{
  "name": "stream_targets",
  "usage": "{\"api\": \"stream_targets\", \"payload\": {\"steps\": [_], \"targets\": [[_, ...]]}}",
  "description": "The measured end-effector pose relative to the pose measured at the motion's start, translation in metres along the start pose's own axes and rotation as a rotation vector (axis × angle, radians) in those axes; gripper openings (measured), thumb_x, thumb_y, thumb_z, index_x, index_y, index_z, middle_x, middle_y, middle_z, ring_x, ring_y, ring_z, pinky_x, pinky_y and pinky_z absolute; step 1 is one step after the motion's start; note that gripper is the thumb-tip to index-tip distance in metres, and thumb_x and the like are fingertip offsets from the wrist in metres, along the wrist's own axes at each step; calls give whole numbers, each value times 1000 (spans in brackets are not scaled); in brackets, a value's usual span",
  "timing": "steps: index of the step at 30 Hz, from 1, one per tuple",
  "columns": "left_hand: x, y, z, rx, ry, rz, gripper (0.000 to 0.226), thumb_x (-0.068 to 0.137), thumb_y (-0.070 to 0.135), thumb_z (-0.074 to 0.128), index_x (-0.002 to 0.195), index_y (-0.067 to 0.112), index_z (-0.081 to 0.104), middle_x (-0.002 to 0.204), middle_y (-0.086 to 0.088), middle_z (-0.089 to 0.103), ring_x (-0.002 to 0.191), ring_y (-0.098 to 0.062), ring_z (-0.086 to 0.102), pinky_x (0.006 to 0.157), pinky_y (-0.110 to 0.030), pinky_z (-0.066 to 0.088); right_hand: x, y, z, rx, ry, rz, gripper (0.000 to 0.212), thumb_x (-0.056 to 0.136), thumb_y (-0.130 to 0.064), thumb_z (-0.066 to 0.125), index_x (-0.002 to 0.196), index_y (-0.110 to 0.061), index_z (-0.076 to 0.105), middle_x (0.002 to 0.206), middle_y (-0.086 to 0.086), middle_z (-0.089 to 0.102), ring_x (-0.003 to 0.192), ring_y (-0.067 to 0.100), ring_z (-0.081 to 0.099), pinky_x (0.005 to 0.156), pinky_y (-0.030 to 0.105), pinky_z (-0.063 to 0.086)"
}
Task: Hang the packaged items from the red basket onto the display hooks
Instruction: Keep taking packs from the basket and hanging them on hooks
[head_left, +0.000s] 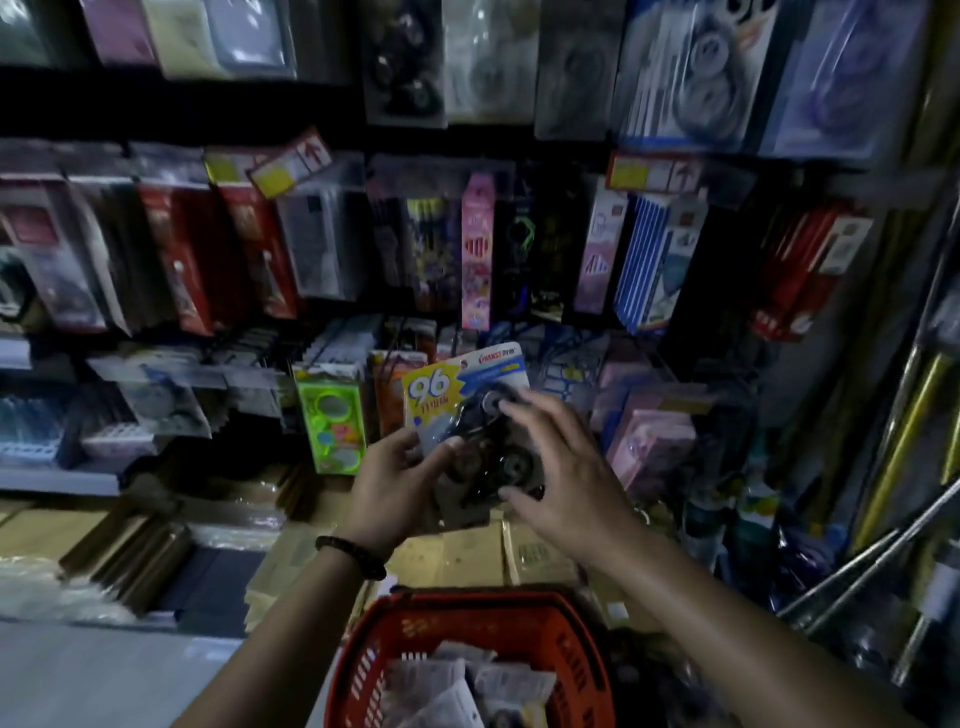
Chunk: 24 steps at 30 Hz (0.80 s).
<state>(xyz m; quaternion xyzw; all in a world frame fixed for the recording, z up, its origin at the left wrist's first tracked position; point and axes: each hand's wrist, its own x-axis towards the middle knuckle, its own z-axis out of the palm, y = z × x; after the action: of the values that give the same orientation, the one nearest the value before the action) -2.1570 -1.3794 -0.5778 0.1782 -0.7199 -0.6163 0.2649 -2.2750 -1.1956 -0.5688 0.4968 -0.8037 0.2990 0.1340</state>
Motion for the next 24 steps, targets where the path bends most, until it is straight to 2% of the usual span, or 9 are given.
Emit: {"api": "stream_targets", "payload": {"steps": [2,5,7,10,12,15,19,21,24], "targets": [[11,22,-6,-28,-25,29,21,97,24,75,114,12,77,106,-5,83,102,-25,80,84,-45,66,17,-1,-15,-167,-54,-115,103,81,-35,87,164,-28,29,174,-7,11,159,21,14,127,35,24],[24,58,-13,-2,-75,97,23,97,22,76,120,19,78,109,1,83,103,-18,80,87,-36,65,44,-5,-36,-236,-42,-193,109,80,-41,86,167,-26,22,177,-5,0,162,23,5,128,44,26],[31,83,-18,-5,-83,127,24,98,20,75,122,18,77,108,-2,84,103,-20,80,88,-37,65,60,-10,-49,-229,-4,-253,107,80,-45,82,167,-18,25,177,1,4,162,24,8,127,50,30],[45,108,-27,-33,-86,140,23,98,17,74,120,14,78,107,-8,83,103,-27,80,91,-41,64,82,-16,-66,-269,58,-344,104,82,-55,69,165,-9,27,176,9,13,162,27,12,128,49,29],[50,123,-30,-48,-92,151,23,98,16,74,121,12,78,107,-10,83,103,-29,80,91,-42,65,94,-21,-73,-290,73,-359,104,83,-58,65,166,-10,25,175,9,13,162,27,11,128,49,27],[59,139,-35,-16,-73,188,21,98,19,74,118,13,79,106,-9,83,103,-28,80,89,-39,65,112,-27,-80,-260,96,-340,107,79,-63,67,165,-13,27,172,7,20,160,28,18,123,53,37],[72,162,-53,109,5,248,24,103,40,65,116,26,80,108,9,83,104,-10,78,86,-31,64,145,-32,-101,-277,146,-360,110,72,-66,69,161,-10,37,163,11,33,153,30,30,118,51,43],[78,173,-64,102,23,281,19,105,29,65,119,34,76,104,23,80,103,2,75,79,-19,61,167,-32,-116,-326,176,-371,110,72,-65,68,160,-7,38,162,13,34,152,32,31,116,52,45],[90,187,-79,127,91,349,37,99,8,73,126,34,72,111,24,74,83,8,75,65,-11,56,203,-29,-140,-432,190,-375,114,72,-62,76,162,-6,34,163,15,31,153,34,29,115,49,47]]}}
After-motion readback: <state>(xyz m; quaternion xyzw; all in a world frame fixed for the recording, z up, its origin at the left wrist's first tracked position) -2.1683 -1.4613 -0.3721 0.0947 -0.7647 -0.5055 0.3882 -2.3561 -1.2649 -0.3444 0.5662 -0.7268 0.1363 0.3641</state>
